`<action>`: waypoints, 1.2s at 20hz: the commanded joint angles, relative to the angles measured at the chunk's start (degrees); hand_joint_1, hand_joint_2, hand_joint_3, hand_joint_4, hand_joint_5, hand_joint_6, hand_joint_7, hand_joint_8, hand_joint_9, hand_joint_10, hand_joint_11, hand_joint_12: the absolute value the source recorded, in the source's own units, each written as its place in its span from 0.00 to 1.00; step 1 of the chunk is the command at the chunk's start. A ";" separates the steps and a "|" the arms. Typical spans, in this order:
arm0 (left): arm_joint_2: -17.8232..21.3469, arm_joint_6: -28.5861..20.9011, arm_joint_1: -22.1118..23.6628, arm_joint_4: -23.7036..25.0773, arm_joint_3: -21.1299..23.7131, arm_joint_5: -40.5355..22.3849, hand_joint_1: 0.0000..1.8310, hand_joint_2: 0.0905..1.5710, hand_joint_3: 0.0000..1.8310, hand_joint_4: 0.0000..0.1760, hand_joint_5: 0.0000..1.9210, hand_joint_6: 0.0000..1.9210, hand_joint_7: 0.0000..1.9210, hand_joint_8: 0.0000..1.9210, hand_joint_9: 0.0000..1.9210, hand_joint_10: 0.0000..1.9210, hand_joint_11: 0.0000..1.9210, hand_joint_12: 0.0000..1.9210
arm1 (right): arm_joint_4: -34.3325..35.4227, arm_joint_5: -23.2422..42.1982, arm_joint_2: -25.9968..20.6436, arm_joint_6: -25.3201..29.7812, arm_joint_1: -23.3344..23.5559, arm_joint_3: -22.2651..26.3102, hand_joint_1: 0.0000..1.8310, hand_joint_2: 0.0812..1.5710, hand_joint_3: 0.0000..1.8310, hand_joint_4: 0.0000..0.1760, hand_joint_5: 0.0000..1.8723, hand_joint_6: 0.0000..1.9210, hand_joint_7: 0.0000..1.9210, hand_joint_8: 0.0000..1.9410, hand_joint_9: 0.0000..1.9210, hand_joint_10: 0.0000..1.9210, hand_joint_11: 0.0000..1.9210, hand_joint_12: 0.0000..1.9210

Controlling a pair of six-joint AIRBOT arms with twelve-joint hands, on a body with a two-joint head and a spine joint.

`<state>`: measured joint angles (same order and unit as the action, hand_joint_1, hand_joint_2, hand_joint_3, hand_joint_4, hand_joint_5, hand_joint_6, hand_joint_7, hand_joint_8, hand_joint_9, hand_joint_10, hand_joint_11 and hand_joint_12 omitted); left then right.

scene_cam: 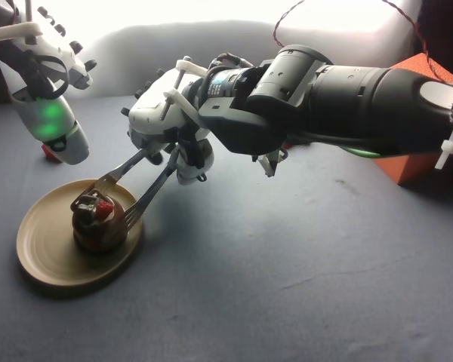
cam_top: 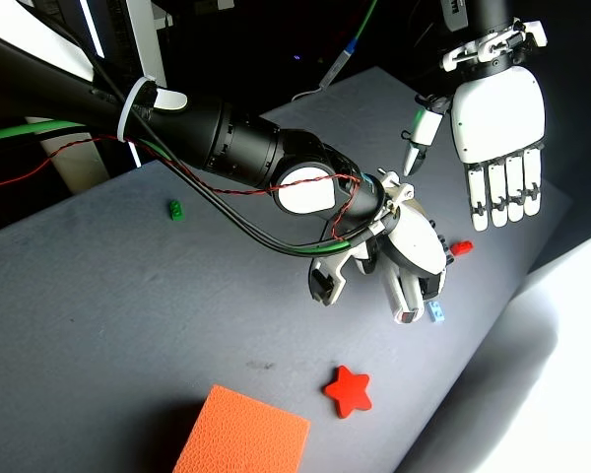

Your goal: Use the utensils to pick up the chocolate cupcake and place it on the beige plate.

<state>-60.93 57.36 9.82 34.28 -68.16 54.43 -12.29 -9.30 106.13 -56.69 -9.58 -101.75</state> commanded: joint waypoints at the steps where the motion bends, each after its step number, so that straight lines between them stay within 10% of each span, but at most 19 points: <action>1: 0.19 0.25 0.33 3.35 -0.40 -2.27 0.08 0.66 0.00 0.00 0.00 0.00 0.00 0.00 0.00 0.00 0.00 0.00 | -0.42 5.43 -0.28 -0.24 0.62 -0.15 0.69 0.66 0.00 0.00 0.38 0.25 0.36 0.40 0.34 0.53 0.27 0.73; 24: 0.18 0.25 0.27 3.35 -0.48 -2.29 0.07 0.67 0.00 0.00 0.00 0.00 0.00 0.00 0.00 0.00 0.00 0.00 | -0.41 5.04 -0.28 -0.49 0.82 -0.03 0.65 0.65 0.00 0.00 0.37 0.18 0.34 0.32 0.28 0.53 0.20 0.84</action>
<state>-60.97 57.36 9.76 34.28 -68.45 54.43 -12.29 -9.54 106.13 -56.88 -9.58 -101.75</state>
